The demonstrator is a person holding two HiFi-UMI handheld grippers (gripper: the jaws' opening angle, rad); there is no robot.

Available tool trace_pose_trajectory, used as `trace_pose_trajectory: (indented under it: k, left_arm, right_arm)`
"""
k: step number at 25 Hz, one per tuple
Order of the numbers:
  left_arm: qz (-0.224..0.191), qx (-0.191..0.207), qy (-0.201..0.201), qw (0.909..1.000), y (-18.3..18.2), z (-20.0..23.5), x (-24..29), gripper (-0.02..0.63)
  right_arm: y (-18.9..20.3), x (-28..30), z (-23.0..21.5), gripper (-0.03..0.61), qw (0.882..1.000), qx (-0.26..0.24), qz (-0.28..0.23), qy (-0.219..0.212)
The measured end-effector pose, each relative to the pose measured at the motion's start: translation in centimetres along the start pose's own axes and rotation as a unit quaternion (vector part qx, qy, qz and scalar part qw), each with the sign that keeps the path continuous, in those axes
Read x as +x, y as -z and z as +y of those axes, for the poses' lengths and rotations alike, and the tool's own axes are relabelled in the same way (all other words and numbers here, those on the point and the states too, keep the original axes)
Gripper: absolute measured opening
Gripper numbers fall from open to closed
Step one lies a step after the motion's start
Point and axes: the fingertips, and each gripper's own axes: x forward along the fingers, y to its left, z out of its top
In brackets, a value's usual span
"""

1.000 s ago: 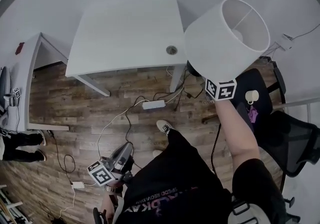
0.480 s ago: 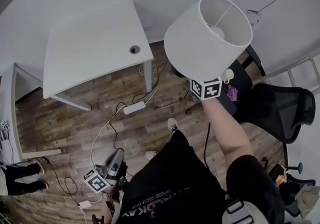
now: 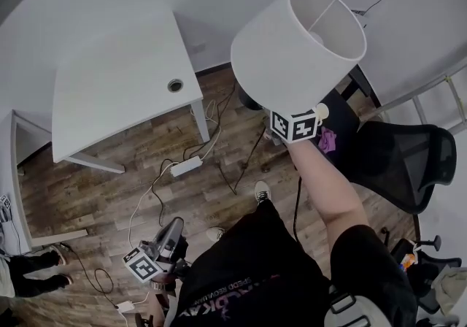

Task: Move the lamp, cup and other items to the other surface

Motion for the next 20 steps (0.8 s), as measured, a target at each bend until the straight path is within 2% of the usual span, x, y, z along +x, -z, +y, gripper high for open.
trace_pose_trajectory:
  k: [10, 20]
  left_arm:
    - [-0.002, -0.003, -0.022, 0.9997, 1.8, -1.1, 9.1, -0.005]
    - [0.008, 0.0, -0.036, 0.9993, 4.2, -2.2, 18.0, -0.005]
  right_arm:
    - [-0.8, 2.8, -10.2, 0.167, 1.0, 0.011, -0.009, -0.003]
    - [-0.9, 1.6, -24.7, 0.167, 0.999, 0.015, -0.018, 0.044]
